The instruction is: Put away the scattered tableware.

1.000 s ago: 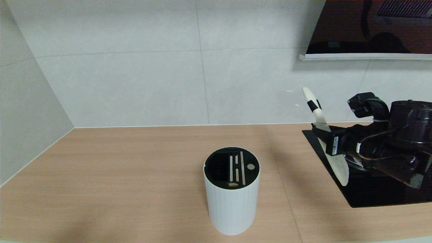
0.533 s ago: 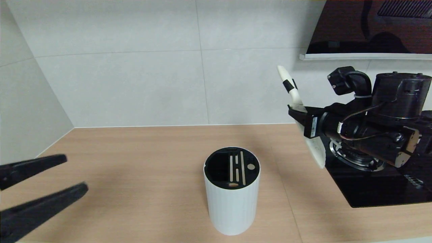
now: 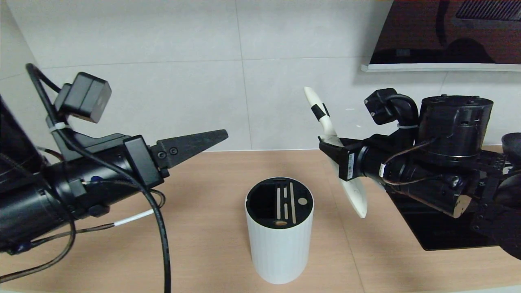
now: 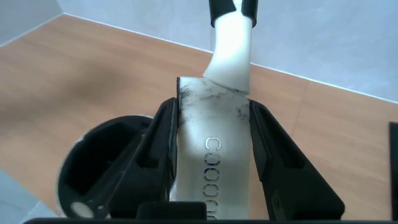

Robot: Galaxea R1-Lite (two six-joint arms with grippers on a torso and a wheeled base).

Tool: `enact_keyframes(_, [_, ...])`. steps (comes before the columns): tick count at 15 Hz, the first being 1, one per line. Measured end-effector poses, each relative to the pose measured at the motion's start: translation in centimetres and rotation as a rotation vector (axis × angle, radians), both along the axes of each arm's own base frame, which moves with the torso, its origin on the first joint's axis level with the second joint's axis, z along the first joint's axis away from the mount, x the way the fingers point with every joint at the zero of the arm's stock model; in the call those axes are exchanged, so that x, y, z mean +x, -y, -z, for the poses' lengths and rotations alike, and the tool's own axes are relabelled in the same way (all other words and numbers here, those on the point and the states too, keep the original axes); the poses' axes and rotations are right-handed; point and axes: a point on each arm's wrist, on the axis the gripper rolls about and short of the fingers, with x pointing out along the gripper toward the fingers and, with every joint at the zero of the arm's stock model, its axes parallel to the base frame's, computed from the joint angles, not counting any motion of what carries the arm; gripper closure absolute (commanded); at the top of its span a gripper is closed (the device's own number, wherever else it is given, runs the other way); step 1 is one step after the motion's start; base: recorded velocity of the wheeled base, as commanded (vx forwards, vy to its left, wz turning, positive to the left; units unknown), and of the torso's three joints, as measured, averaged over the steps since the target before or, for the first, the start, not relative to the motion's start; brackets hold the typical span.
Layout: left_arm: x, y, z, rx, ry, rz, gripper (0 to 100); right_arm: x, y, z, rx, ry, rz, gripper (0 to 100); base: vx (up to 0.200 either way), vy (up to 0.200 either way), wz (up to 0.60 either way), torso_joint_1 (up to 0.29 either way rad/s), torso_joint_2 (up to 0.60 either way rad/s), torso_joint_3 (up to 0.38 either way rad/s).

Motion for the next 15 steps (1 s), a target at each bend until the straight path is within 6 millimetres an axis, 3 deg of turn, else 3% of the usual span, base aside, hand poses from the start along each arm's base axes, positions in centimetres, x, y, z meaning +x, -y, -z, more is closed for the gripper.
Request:
enact_keyframes(8, [0.8,4.3,1.0,-0.081,-0.045,0.033,0,-4.2,-3.8,0.3,0.033,-0.032,-0.139,100,0.000,0.000,0.00,0.000,0.00,0.000])
enact_keyframes(15, [2.0,6.8,2.6,-0.099,-0.023,-0.002,0,-6.3,-5.3,0.5,0.042,-0.046,-0.213,100,0.000,0.000,0.00,0.000,0.00,0.000])
